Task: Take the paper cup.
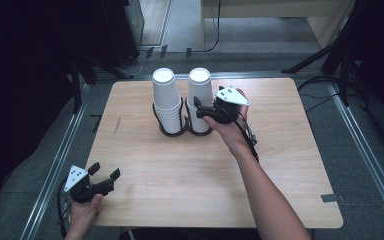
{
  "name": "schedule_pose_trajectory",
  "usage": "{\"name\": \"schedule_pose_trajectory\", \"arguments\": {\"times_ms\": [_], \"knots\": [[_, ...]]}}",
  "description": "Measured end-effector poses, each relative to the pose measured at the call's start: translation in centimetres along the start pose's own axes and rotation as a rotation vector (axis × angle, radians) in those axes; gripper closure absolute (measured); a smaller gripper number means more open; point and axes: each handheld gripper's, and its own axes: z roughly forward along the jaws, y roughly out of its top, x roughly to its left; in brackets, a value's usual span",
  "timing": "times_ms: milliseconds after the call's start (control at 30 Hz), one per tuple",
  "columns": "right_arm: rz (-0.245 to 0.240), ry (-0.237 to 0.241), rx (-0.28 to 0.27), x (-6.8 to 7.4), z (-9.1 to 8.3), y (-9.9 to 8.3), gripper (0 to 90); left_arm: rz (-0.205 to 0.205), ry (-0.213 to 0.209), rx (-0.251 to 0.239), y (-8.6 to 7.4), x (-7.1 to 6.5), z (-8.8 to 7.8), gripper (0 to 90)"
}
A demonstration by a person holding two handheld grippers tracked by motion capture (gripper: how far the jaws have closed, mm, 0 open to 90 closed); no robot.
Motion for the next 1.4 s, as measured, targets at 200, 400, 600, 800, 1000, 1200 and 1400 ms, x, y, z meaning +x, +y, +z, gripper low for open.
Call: {"name": "schedule_pose_trajectory", "arguments": {"times_ms": [200,400,600,800,1000,1200,1400], "knots": [[-0.005,-0.021,-0.017,0.4,1.1,0.8,13.8,0.002,-0.001,-0.002,0.0,0.0,0.0,13.2],[-0.004,-0.018,-0.021,0.5,1.8,1.5,14.3,0.001,-0.004,-0.005,0.0,0.0,-0.1,13.2],[0.028,-0.018,-0.022,0.8,2.6,2.2,17.6,0.001,-0.006,-0.005,0.0,0.0,-0.1,13.2],[0.009,-0.029,-0.016,1.1,3.0,2.5,21.5,0.003,-0.006,-0.006,0.0,0.1,-0.1,13.2],[0.011,-0.031,-0.016,1.1,3.1,2.9,20.7,0.002,-0.008,-0.007,0.0,0.1,-0.1,13.2],[0.008,-0.022,-0.016,1.0,3.0,3.2,23.9,0.003,-0.009,-0.006,0.0,0.1,-0.1,13.2],[-0.006,-0.02,-0.03,1.0,2.9,3.7,24.2,0.002,-0.009,-0.007,0.0,0.1,-0.1,13.2]]}}
